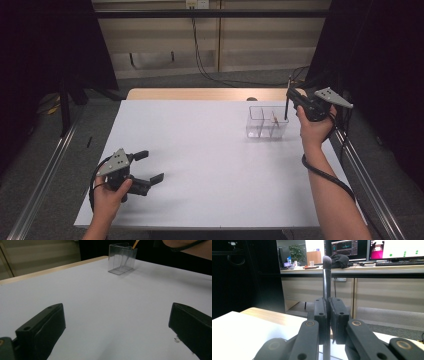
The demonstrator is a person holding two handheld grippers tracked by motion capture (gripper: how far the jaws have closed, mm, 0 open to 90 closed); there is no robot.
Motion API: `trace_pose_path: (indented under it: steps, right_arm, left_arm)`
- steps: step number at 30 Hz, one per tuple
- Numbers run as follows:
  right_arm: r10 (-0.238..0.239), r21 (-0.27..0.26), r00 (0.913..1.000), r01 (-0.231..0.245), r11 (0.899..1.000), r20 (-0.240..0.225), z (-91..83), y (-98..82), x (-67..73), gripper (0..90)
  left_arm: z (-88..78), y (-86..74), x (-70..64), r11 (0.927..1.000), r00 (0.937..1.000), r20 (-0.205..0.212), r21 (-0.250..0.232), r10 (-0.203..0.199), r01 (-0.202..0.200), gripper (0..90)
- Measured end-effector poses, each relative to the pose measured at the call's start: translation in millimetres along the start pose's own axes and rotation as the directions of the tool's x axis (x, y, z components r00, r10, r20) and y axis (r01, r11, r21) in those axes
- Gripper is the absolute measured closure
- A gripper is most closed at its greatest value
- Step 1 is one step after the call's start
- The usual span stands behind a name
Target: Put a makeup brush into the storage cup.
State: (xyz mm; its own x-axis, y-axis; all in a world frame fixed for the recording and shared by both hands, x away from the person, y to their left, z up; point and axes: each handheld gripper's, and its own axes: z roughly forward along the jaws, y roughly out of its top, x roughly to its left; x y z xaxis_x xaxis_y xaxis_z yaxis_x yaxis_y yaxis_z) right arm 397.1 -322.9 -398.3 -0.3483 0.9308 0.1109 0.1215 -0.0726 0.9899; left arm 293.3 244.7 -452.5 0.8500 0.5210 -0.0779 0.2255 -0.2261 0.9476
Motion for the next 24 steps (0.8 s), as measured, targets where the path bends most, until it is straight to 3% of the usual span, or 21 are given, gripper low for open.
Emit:
trace_pose_path:
  steps: [24]
  right_arm:
    - [0.005, 0.011, 1.0000, -0.005, 1.000, 0.000, -1.3, -11.9, -0.8, 84.3]
  left_arm:
    - [0.0, 0.3, -0.2, 1.0000, 1.0000, -0.002, 0.000, 0.001, -0.001, 0.7]
